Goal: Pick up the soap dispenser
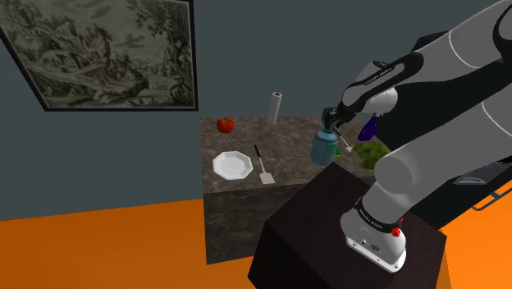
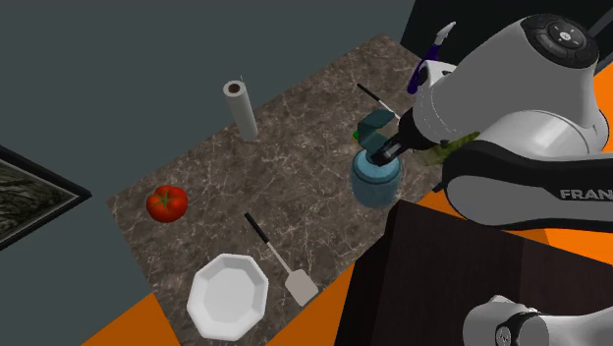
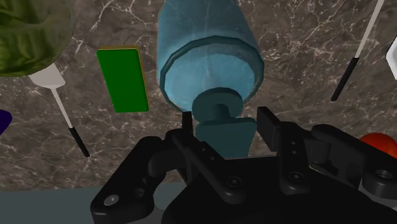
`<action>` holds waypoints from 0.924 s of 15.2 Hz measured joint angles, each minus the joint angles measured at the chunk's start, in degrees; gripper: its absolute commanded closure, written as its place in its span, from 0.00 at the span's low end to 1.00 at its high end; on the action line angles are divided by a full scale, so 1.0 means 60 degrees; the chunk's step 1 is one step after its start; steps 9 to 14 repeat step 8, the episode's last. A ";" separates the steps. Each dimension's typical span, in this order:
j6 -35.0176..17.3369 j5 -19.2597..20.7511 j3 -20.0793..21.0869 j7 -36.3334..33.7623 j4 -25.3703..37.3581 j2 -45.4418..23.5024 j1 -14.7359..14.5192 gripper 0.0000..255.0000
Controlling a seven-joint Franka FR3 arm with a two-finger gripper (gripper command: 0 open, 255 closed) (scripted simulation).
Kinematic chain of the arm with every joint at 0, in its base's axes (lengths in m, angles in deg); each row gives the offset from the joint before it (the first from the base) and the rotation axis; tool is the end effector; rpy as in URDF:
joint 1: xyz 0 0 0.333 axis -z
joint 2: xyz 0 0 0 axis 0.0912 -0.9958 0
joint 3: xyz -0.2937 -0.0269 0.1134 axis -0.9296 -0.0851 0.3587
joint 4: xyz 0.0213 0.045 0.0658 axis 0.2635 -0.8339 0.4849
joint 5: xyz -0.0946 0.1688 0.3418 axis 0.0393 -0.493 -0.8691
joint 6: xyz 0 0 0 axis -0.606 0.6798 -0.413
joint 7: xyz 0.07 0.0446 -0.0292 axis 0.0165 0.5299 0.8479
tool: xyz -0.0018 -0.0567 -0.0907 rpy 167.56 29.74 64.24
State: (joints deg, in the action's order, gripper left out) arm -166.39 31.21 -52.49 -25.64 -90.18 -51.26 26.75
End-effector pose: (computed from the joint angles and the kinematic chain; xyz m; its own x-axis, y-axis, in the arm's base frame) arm 0.2960 -0.2504 0.3117 0.8320 -0.4700 0.2947 -0.4933 -0.8698 0.0055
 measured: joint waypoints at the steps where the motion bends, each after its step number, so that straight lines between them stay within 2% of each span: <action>1: 0.0203 0.0051 0.0088 -0.0085 0.0035 0.0169 0.0043 1.00; 8: 0.1429 0.0221 0.0351 -0.0255 0.0292 0.1140 0.0245 1.00; 14: 0.1429 0.0221 0.0351 -0.0255 0.0292 0.1140 0.0245 1.00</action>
